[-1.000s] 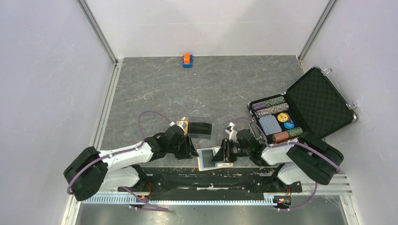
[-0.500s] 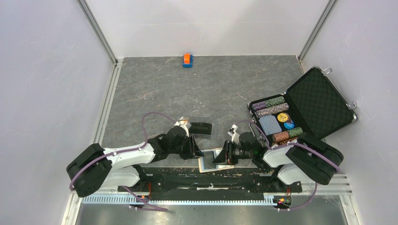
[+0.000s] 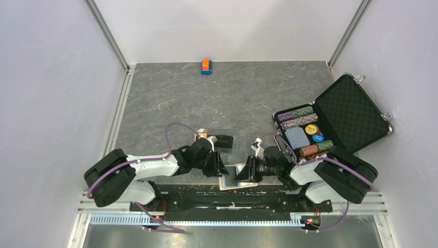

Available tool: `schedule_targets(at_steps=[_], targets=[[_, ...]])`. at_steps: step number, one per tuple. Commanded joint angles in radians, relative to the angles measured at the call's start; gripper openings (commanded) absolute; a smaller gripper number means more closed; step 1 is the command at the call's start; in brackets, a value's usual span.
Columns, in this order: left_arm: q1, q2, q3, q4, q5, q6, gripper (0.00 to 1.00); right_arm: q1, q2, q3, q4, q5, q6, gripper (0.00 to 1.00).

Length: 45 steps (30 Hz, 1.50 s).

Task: Put the credit cards into the card holder
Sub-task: Pick up the credit card from the storage box.

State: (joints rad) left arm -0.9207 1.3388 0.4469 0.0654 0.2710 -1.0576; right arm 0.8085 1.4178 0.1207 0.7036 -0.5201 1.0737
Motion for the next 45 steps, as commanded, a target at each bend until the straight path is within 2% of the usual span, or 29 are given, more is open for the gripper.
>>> schedule_targets(at_steps=[1,4,6,10,18,25,34,38,41,44,45], targets=[[-0.018,-0.016,0.057,-0.028,-0.022,0.019,0.38,0.007,0.009,-0.015,0.008,-0.005,-0.004,0.3],[-0.027,-0.04,0.088,-0.134,-0.067,0.037,0.38,0.008,0.011,-0.018,0.012,-0.008,-0.003,0.3],[-0.037,-0.052,0.124,-0.233,-0.115,0.056,0.46,0.008,0.012,-0.018,0.014,-0.008,-0.003,0.3],[-0.059,-0.072,0.175,-0.327,-0.175,0.082,0.48,0.007,0.012,-0.018,0.014,-0.009,-0.003,0.29],[-0.074,-0.038,0.183,-0.254,-0.118,0.076,0.36,0.007,0.013,-0.02,0.017,-0.012,-0.002,0.29],[-0.079,0.032,0.184,-0.251,-0.109,0.076,0.42,0.008,0.011,-0.026,0.02,-0.015,-0.002,0.29],[-0.086,0.096,0.204,-0.223,-0.077,0.091,0.43,0.008,0.012,-0.027,0.021,-0.017,-0.006,0.29],[-0.088,0.088,0.202,-0.16,-0.05,0.087,0.34,0.008,0.013,-0.025,0.026,-0.02,-0.004,0.28],[-0.089,0.075,0.196,-0.146,-0.05,0.083,0.22,0.006,0.013,-0.023,0.03,-0.021,-0.004,0.28],[-0.089,0.076,0.193,-0.151,-0.05,0.077,0.03,0.008,0.004,-0.017,0.04,-0.027,-0.003,0.29],[-0.088,0.076,0.193,-0.161,-0.052,0.078,0.02,0.008,-0.005,-0.012,0.033,-0.027,-0.004,0.29]])
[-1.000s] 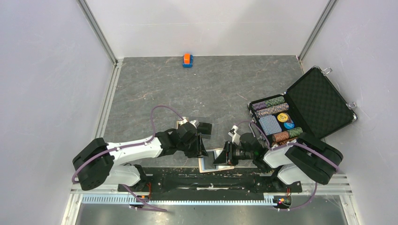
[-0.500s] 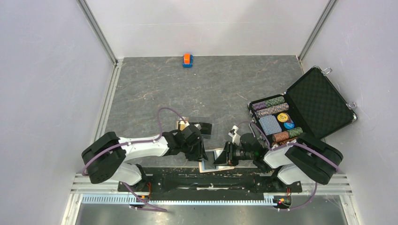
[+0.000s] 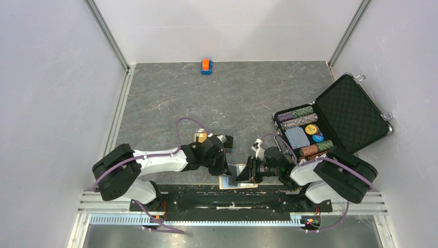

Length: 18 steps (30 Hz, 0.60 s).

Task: Put the credit cards into the card holder
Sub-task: Pick up the credit card from the storage box.

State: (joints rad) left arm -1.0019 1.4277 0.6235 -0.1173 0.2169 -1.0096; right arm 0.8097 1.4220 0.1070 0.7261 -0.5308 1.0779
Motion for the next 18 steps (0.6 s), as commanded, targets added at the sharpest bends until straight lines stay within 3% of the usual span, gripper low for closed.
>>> schedule_targets(at_steps=[1,4,9,11,15,18], targets=[[-0.007,-0.019,0.02,0.0,-0.005,0.032,0.02,0.006,-0.025,0.008,-0.008,-0.011,-0.017,0.3],[-0.007,-0.048,0.049,-0.111,-0.059,0.051,0.02,0.005,-0.098,0.05,-0.177,0.054,-0.101,0.35],[-0.007,-0.088,0.112,-0.277,-0.121,0.078,0.02,-0.004,-0.257,0.105,-0.403,0.188,-0.209,0.59],[-0.007,-0.081,0.133,-0.269,-0.096,0.081,0.05,-0.013,-0.314,0.113,-0.439,0.21,-0.222,0.65],[-0.006,-0.015,0.152,-0.173,-0.002,0.073,0.25,-0.051,-0.367,0.124,-0.496,0.228,-0.238,0.72],[-0.009,0.061,0.177,-0.108,0.061,0.069,0.29,-0.098,-0.402,0.126,-0.528,0.226,-0.248,0.73]])
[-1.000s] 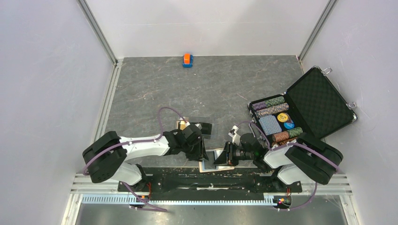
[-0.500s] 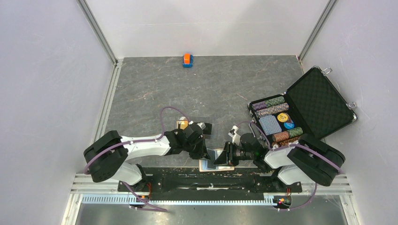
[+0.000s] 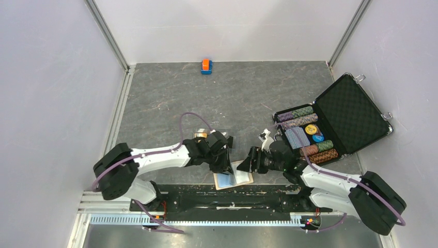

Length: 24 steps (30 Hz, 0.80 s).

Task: Put the credit cards into the card holder
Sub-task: Pick up the credit card from the storage box.

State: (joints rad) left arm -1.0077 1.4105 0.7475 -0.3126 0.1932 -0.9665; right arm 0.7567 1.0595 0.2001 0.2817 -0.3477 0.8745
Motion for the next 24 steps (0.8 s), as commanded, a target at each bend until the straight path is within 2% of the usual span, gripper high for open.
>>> schedule_targets(at_steps=[1,7,11,18,24], targets=[[-0.003,0.099,0.065,0.103,0.104,0.026,0.29,-0.062,-0.051,0.033,-0.096,0.041,-0.049,0.74],[-0.005,0.224,0.138,0.155,0.193,0.045,0.33,-0.176,-0.084,0.063,-0.167,0.013,-0.101,0.76],[-0.009,0.278,0.207,0.158,0.23,0.06,0.37,-0.209,-0.068,0.1,-0.195,0.001,-0.127,0.8],[-0.009,0.29,0.334,0.016,0.217,0.122,0.45,-0.247,-0.045,0.118,-0.238,0.018,-0.151,0.81],[-0.009,0.371,0.342,0.102,0.328,0.121,0.46,-0.296,-0.081,0.145,-0.278,0.061,-0.159,0.81]])
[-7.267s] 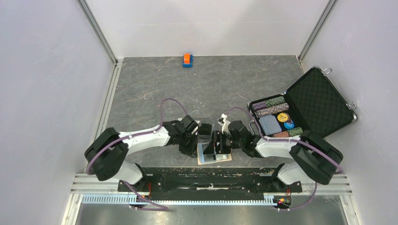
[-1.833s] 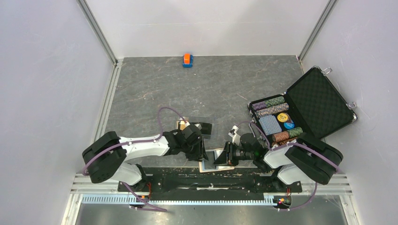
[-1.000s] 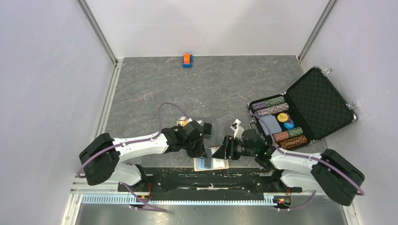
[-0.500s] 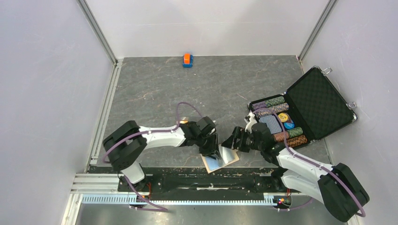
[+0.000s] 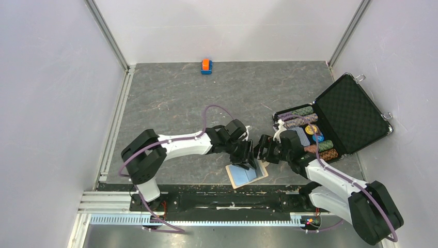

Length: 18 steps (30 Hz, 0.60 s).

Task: Put the credit cards into the card holder
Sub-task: Pick up the credit card from the storage box.

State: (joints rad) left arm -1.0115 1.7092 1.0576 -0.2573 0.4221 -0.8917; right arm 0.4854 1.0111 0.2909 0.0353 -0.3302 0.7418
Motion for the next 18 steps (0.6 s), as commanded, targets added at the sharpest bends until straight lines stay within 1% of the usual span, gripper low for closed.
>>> schedule_targets(at_steps=[1,4,9,11,14,18], targets=[[-0.006,0.093,0.034,0.066,0.117,0.045,0.47,-0.033,-0.041,0.063,-0.034,0.057,-0.03,0.81],[-0.004,0.15,0.056,0.095,0.158,0.055,0.46,-0.061,-0.068,0.09,-0.099,0.091,-0.044,0.82],[-0.004,0.202,0.14,0.061,0.186,0.114,0.46,-0.087,-0.065,0.13,-0.135,0.095,-0.074,0.83],[0.0,0.184,0.164,0.044,0.177,0.141,0.47,-0.087,-0.039,0.154,-0.137,0.079,-0.089,0.82],[0.016,0.121,0.169,0.039,0.159,0.178,0.52,-0.087,0.021,0.197,-0.132,0.041,-0.115,0.82],[0.091,0.024,0.124,0.097,0.195,0.173,0.54,-0.086,0.119,0.26,-0.099,-0.019,-0.133,0.82]])
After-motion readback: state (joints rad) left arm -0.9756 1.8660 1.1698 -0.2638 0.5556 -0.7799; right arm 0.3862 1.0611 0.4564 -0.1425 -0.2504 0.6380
